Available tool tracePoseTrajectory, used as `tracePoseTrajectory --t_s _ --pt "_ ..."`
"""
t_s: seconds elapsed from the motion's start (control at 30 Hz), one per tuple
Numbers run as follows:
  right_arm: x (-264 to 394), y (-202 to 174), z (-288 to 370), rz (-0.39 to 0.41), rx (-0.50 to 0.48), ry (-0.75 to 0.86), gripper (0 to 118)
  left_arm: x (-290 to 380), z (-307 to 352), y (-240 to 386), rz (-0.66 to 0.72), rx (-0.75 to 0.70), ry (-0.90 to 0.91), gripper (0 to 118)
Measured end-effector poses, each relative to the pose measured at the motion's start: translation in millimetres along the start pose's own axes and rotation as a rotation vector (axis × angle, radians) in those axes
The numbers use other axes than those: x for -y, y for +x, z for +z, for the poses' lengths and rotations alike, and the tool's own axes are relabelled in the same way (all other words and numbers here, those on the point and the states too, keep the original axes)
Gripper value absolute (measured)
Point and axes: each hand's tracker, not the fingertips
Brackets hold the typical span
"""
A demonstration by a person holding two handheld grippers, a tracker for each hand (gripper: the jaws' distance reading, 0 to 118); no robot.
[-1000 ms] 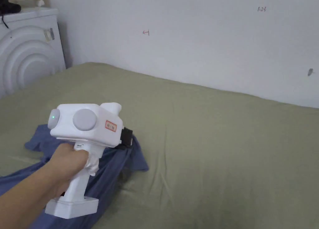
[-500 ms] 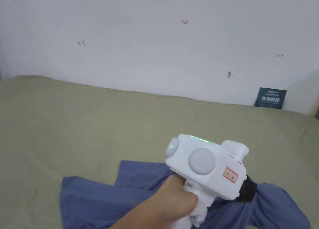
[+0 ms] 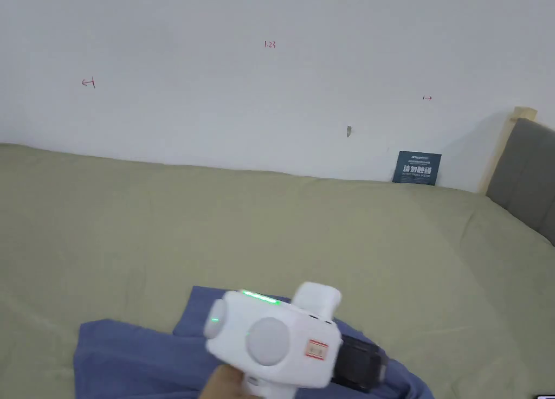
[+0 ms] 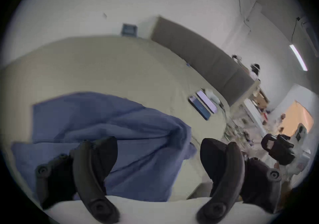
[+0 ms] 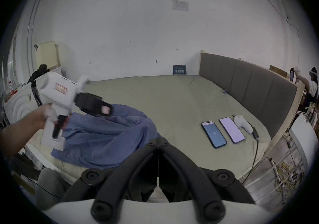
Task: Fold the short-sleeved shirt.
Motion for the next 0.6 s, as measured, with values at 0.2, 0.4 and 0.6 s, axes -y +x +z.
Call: tracePoseTrajectory --t_s 0.2,0.4,0.6 --pt "-8.0 -19.2 -19.5 0.017 -0.063 0.014 0 51.9 143.9 -51.3 0.065 -0.442 0.294 66" --pt "-15.1 -34.8 -38.6 0.016 -0.112 0.015 0 124.6 219.4 -90.0 0.302 -0.651 0.358 1" --pt "-20.2 -43.9 -53.2 0.049 -0.142 -0.001 0 142.2 221.2 -134.1 0.413 -0.678 0.265 1"
